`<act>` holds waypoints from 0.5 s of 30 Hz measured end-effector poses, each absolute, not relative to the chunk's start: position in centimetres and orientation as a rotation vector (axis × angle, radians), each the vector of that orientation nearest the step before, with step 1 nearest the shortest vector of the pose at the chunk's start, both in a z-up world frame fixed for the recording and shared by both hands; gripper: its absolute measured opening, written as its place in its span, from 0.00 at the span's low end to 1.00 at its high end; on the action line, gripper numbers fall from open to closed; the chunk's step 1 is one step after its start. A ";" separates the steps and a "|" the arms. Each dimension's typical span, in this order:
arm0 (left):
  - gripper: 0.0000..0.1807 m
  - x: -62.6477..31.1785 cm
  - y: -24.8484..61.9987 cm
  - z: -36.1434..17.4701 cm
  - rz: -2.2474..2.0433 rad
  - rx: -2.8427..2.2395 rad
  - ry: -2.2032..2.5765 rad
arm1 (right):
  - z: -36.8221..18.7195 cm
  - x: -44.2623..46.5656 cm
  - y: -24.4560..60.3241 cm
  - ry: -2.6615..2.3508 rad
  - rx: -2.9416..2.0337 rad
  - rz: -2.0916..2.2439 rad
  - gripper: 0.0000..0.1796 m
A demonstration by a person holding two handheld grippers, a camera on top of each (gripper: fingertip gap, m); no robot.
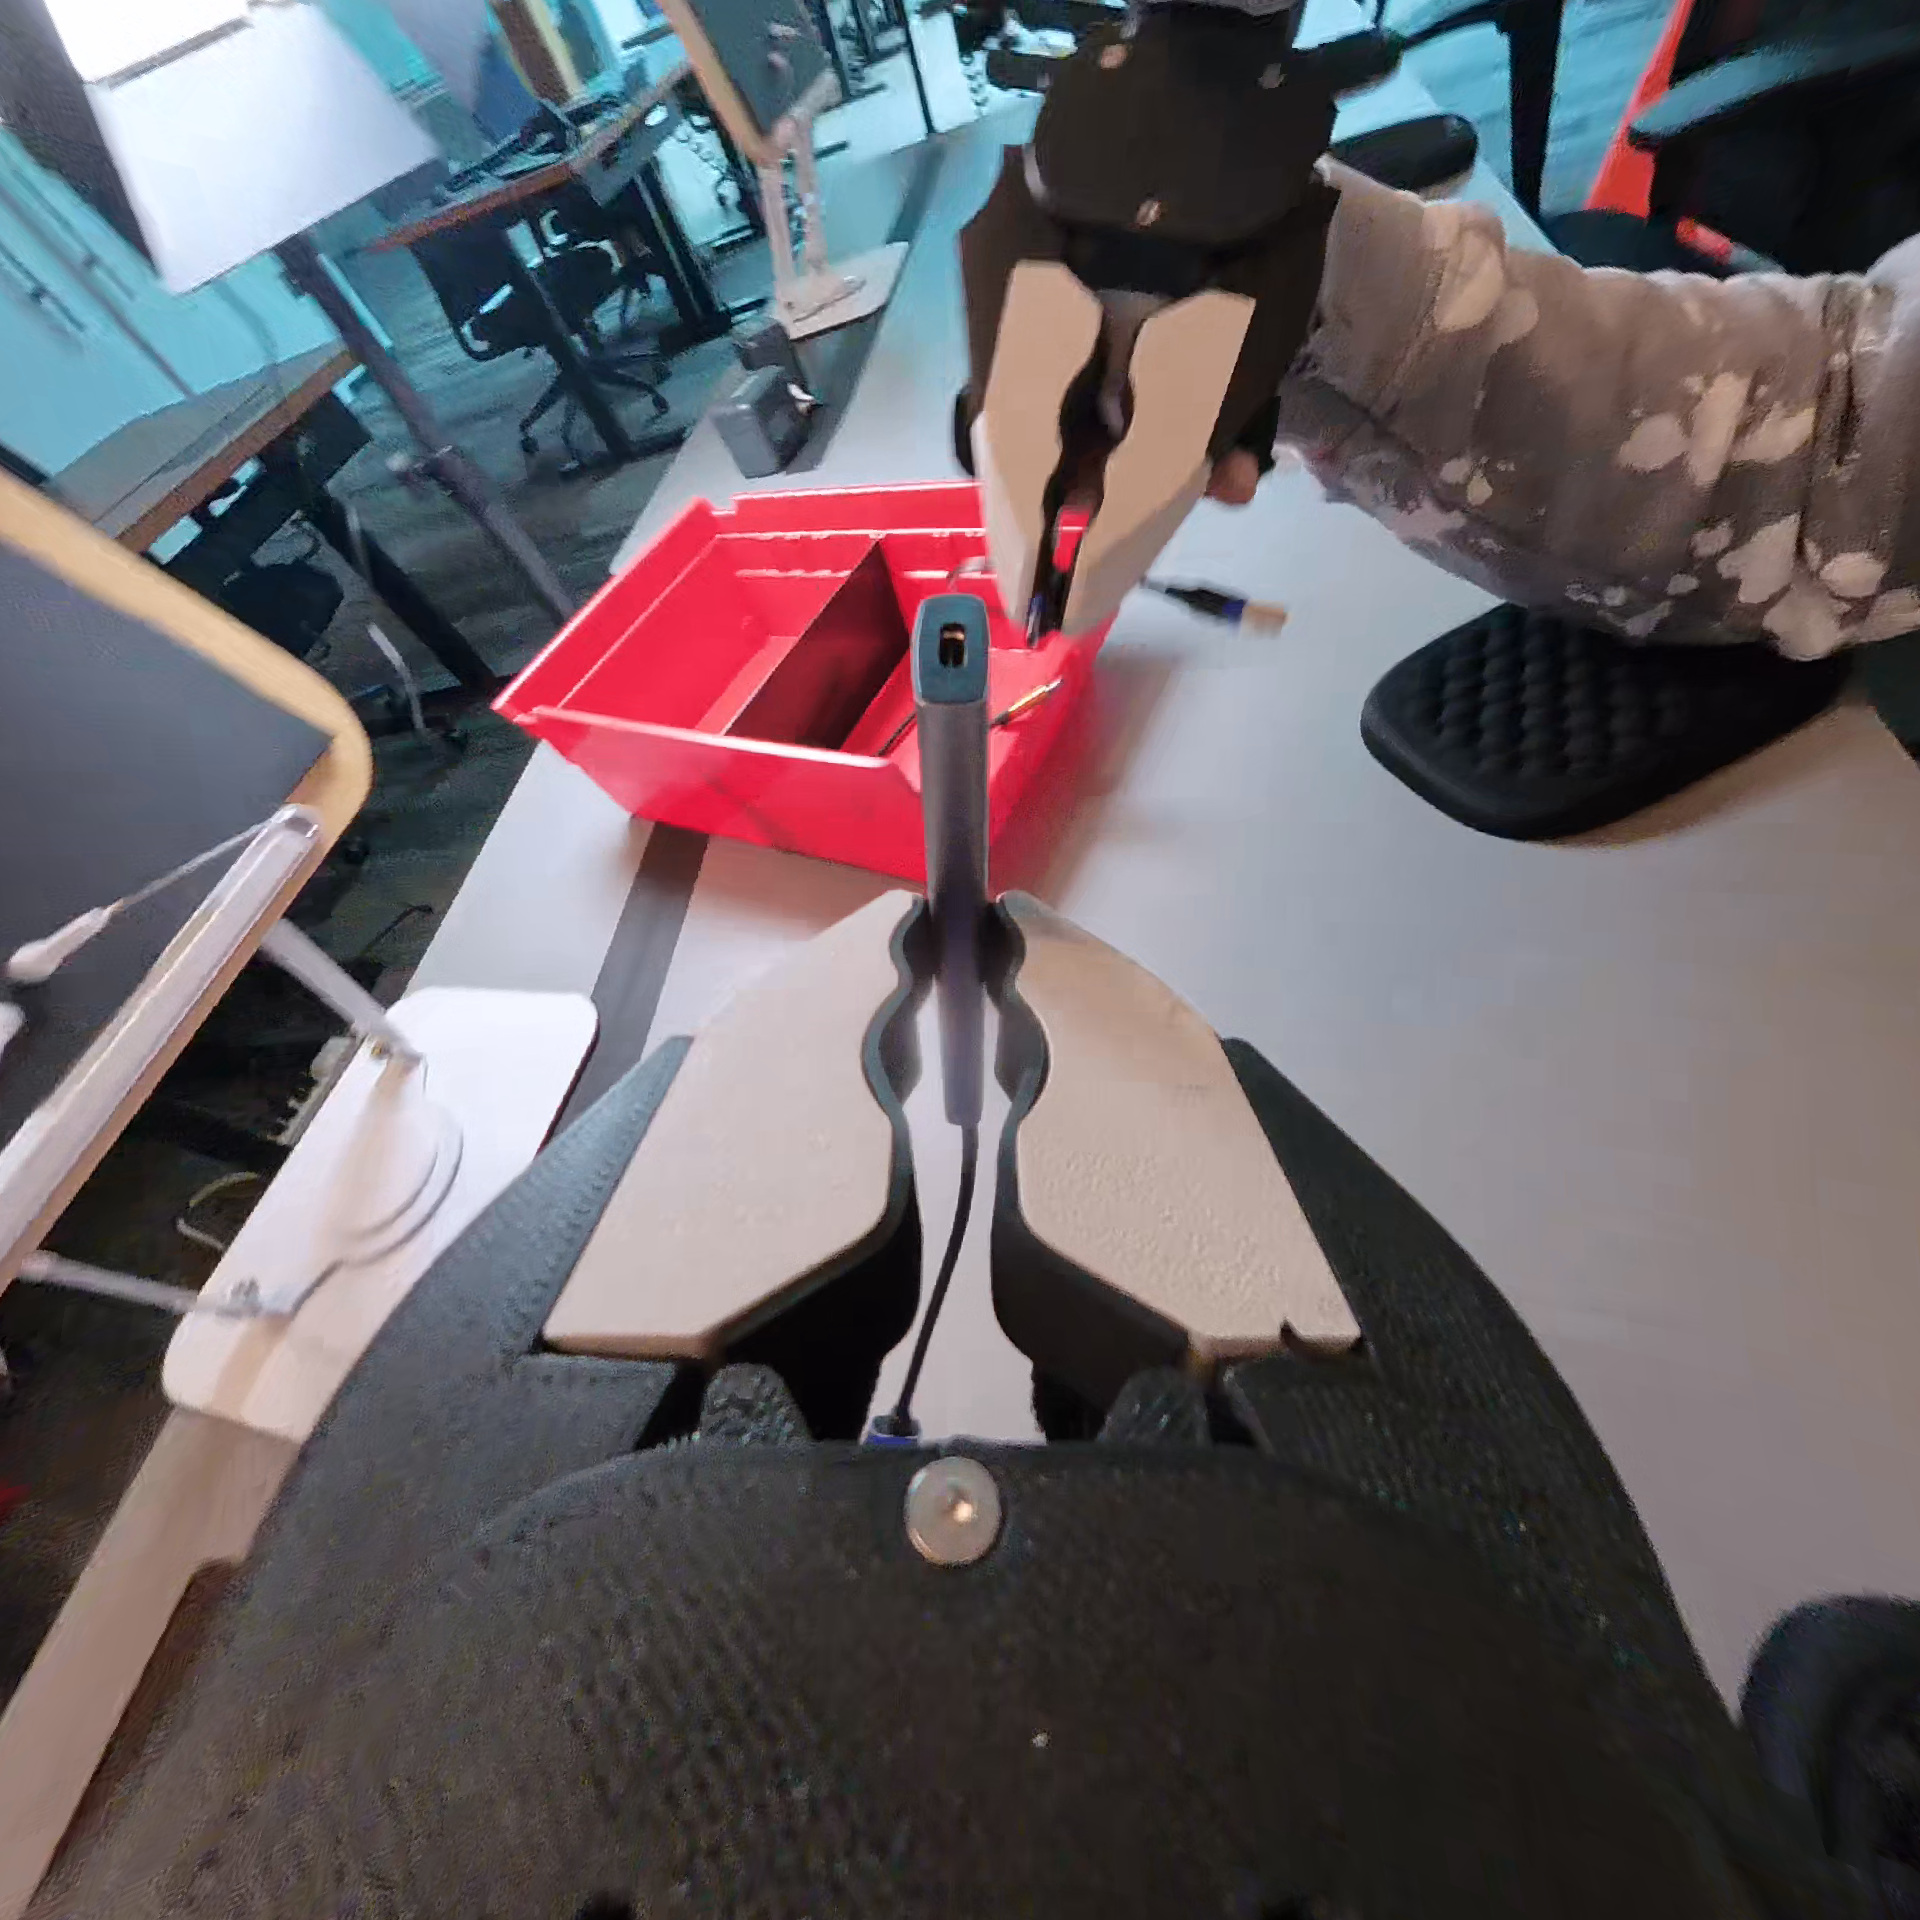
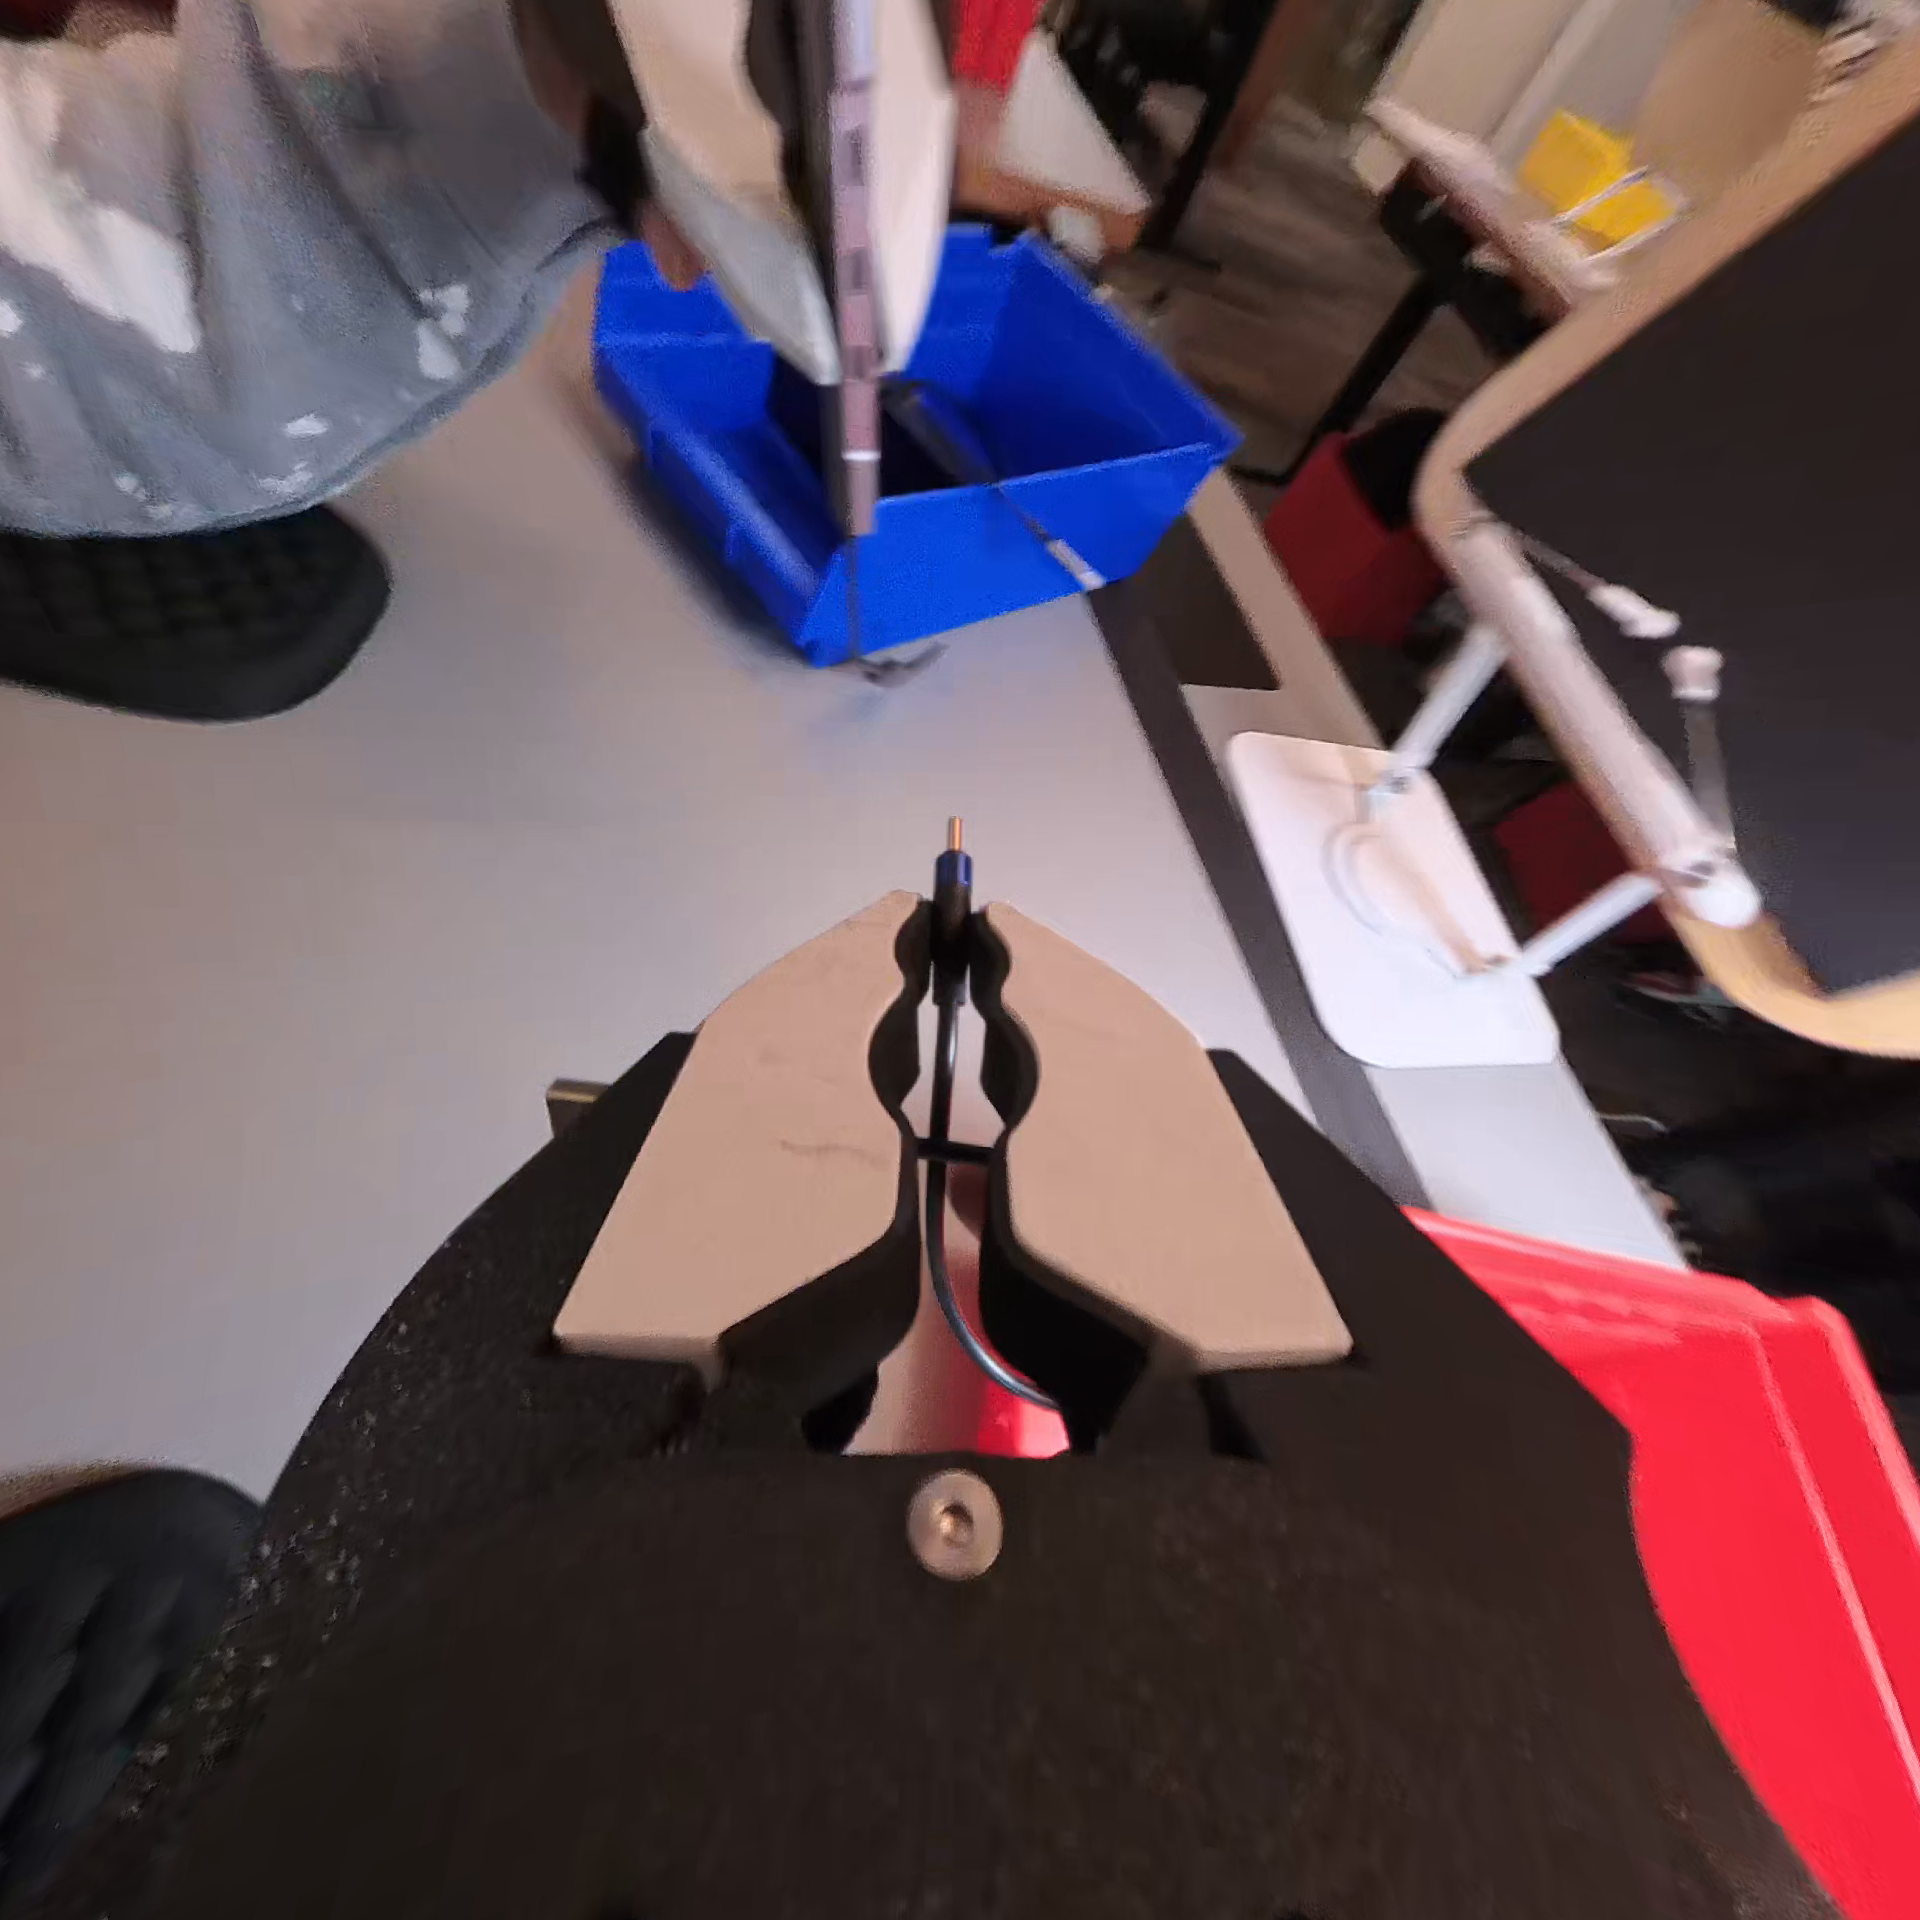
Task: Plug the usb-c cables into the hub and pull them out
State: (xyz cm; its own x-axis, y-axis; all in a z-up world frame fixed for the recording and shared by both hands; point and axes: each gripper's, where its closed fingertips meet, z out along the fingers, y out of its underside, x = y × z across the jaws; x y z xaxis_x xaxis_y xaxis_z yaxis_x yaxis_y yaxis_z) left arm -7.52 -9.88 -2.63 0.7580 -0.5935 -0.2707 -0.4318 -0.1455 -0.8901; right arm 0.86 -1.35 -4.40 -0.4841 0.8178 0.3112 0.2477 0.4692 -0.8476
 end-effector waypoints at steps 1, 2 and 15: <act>0.05 -8.4 -10.3 -2.6 -0.164 -1.793 0.784 | -3.4 1.2 -0.1 -1.911 -0.897 0.966 0.03; 0.05 -9.0 -10.5 -2.4 -0.155 -1.798 0.766 | -2.4 1.4 0.8 -1.859 -0.905 0.954 0.04; 0.05 -6.2 -8.8 -2.7 -0.203 -1.778 0.775 | -15.6 1.0 15.6 -1.753 -1.603 0.365 0.08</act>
